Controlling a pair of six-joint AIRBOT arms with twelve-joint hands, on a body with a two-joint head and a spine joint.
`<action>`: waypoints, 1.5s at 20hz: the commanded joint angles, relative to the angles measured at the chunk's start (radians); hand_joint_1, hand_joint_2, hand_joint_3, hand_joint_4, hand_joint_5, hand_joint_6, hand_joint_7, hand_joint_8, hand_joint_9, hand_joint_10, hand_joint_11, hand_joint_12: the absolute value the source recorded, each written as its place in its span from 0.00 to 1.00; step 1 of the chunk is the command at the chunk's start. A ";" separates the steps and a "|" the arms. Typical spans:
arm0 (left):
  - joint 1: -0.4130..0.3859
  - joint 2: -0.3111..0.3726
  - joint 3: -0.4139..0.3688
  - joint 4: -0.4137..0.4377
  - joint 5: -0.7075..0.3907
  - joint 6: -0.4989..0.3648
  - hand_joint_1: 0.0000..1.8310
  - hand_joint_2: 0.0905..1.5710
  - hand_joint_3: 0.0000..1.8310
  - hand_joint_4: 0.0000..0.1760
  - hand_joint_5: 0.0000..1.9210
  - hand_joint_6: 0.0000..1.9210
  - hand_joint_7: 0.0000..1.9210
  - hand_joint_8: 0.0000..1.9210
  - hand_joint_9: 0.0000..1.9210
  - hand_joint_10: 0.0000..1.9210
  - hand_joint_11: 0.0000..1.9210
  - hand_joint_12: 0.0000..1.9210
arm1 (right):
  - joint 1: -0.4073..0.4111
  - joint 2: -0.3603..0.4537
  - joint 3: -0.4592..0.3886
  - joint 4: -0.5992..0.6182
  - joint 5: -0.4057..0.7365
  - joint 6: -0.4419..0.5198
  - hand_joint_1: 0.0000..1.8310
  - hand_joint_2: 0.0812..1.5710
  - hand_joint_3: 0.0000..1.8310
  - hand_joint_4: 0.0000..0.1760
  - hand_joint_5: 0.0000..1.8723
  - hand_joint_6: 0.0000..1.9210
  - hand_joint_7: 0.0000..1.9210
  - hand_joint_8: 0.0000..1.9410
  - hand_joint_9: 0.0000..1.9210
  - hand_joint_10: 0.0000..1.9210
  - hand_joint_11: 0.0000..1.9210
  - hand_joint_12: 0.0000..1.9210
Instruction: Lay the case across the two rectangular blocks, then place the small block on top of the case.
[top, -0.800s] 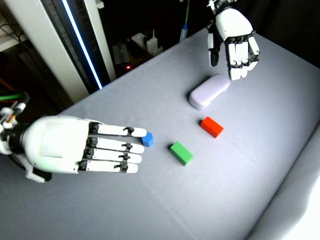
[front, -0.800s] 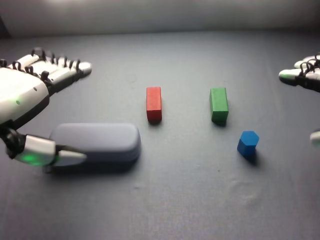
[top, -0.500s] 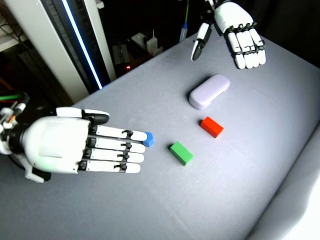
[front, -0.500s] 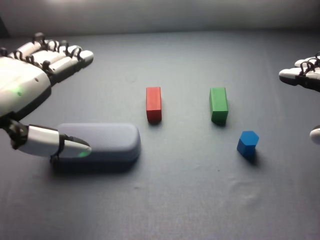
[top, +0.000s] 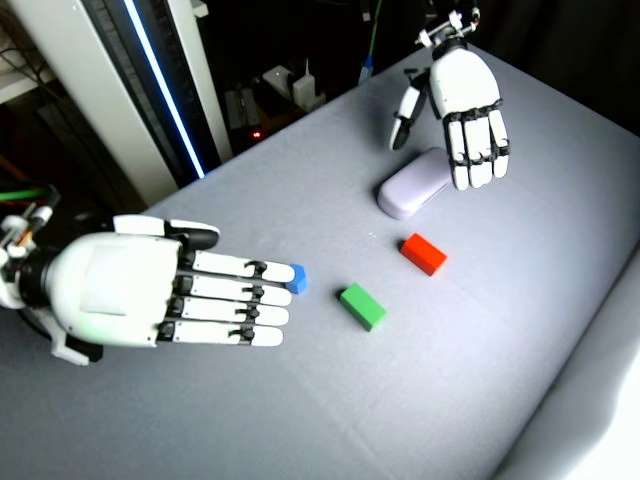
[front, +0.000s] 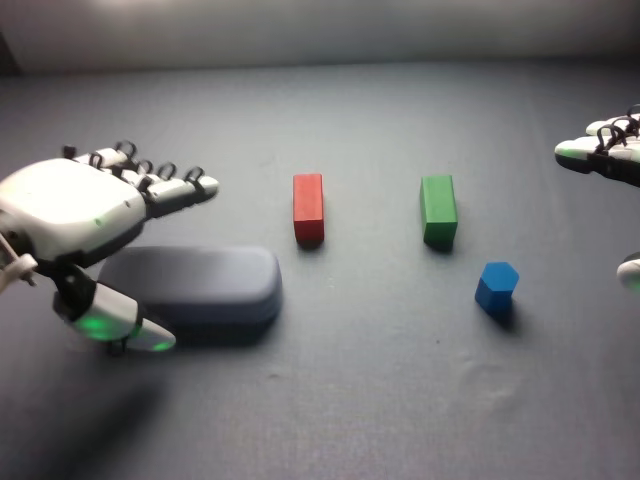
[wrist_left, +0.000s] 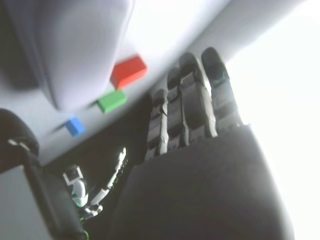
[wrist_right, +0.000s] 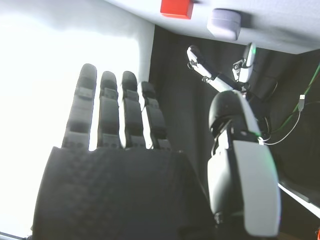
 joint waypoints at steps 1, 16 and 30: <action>-0.012 -0.009 0.009 -0.009 -0.079 0.010 0.48 0.47 0.00 0.30 0.13 0.00 0.22 0.00 0.24 0.00 0.06 0.45 | 0.005 0.002 0.002 0.027 0.106 0.011 0.18 0.78 0.00 0.00 0.08 0.00 0.11 0.00 0.07 0.00 0.03 0.13; -0.047 0.011 -0.022 0.007 -0.309 -0.090 0.71 0.66 0.00 0.00 0.53 0.40 0.58 0.47 0.54 0.51 0.48 0.69 | 0.005 -0.006 0.008 0.018 0.104 0.018 0.22 0.82 0.00 0.00 0.07 0.00 0.11 0.00 0.07 0.00 0.01 0.17; -0.349 -0.271 0.197 0.091 -0.139 -0.134 0.76 0.66 0.00 0.00 0.52 0.50 0.61 0.35 0.50 0.55 0.34 0.58 | 0.013 -0.032 0.027 0.013 0.104 0.018 0.20 0.80 0.00 0.00 0.06 0.00 0.10 0.00 0.08 0.01 0.01 0.21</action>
